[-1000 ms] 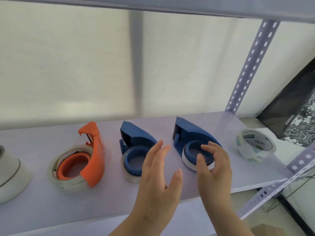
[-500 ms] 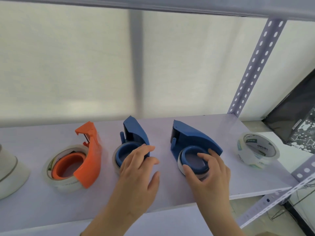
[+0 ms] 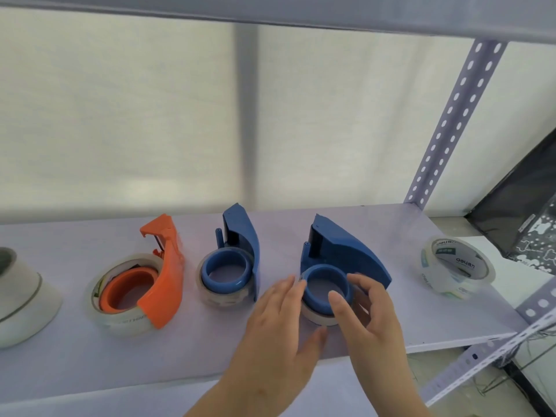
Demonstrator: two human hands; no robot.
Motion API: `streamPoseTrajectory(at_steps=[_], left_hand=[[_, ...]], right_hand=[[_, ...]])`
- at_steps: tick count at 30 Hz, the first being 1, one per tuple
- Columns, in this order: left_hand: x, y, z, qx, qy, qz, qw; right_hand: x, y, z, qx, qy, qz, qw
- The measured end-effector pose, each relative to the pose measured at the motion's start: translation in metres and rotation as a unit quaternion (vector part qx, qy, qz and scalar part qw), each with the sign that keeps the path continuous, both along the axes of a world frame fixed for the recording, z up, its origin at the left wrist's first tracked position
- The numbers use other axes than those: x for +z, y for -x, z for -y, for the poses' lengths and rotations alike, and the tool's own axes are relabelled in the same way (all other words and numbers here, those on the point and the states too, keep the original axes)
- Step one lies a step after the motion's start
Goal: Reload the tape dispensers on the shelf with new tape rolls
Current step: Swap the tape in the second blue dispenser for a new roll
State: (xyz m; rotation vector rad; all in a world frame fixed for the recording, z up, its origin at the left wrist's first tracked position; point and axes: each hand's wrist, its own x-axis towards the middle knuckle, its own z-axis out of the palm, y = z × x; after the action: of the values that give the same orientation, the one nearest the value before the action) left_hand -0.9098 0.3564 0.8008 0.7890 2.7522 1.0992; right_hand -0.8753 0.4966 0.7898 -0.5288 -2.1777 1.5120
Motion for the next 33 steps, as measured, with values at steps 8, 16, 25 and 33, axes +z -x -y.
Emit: streamPoseTrajectory(at_steps=[8, 16, 25, 33], left_hand=[[-0.004, 0.000, -0.006, 0.016, -0.045, 0.103, 0.993], [0.019, -0.007, 0.007, 0.003, -0.207, 0.031, 0.978], [0.035, 0.002, 0.088, 0.109, -0.273, -0.150, 0.944], [0.041, 0.013, 0.196, 0.292, -0.337, -0.168, 0.879]], right_hand=[[0.009, -0.011, 0.002, 0.045, 0.053, -0.010, 0.998], [0.023, -0.020, 0.022, 0.081, 0.079, -0.149, 0.982], [0.039, -0.002, 0.103, 0.288, 0.088, -0.191, 0.934], [0.057, 0.028, 0.206, 0.413, 0.018, -0.158, 0.897]])
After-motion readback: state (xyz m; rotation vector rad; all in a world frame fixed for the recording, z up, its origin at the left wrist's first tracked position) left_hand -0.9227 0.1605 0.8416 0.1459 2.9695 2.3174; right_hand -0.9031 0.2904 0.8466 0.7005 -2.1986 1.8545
